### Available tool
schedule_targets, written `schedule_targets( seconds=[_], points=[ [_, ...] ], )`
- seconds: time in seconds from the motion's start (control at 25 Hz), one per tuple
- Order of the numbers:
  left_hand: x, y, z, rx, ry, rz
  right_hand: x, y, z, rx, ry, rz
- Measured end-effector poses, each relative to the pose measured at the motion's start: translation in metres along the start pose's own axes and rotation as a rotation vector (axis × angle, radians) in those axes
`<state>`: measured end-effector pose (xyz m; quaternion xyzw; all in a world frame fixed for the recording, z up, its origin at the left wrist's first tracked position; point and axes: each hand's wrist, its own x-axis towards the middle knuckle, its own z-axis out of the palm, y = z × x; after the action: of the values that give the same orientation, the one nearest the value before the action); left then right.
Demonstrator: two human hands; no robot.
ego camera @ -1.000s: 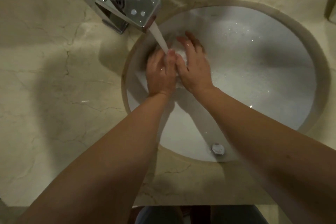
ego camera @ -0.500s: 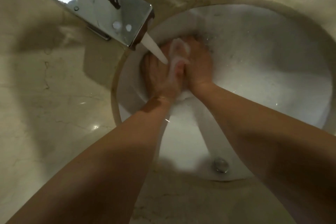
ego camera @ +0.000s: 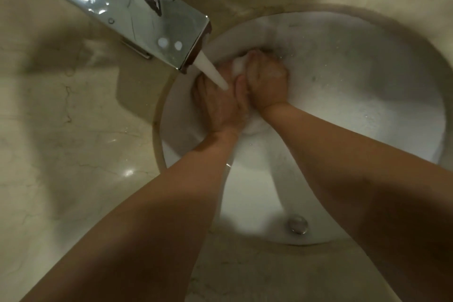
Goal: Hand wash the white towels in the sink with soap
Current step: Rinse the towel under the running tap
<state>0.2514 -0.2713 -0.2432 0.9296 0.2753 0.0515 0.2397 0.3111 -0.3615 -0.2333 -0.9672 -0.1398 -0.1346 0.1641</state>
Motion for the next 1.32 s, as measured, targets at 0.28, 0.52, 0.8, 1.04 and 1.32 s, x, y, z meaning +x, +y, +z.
schedule_targets(
  seconds=[0.28, 0.52, 0.8, 1.04, 1.32],
  points=[
    [-0.035, 0.014, -0.021, -0.056, 0.239, -0.2, -0.017, -0.015, -0.029, 0.54, -0.347, 0.691],
    [-0.016, 0.028, -0.042, -0.618, -0.034, -0.75, -0.023, -0.031, -0.044, 0.685, -0.425, 0.888],
    [-0.023, 0.029, -0.071, -0.724, -0.152, -0.497, -0.039, -0.033, -0.064, 1.079, -0.266, 1.009],
    [-0.019, 0.023, -0.086, -0.497, 0.072, -0.2, -0.02, -0.044, -0.065, 1.047, -0.233, 0.887],
    [-0.023, 0.011, -0.061, -0.352, 0.023, -0.01, -0.02, -0.04, -0.055, 0.793, -0.239, 0.856]
  ],
)
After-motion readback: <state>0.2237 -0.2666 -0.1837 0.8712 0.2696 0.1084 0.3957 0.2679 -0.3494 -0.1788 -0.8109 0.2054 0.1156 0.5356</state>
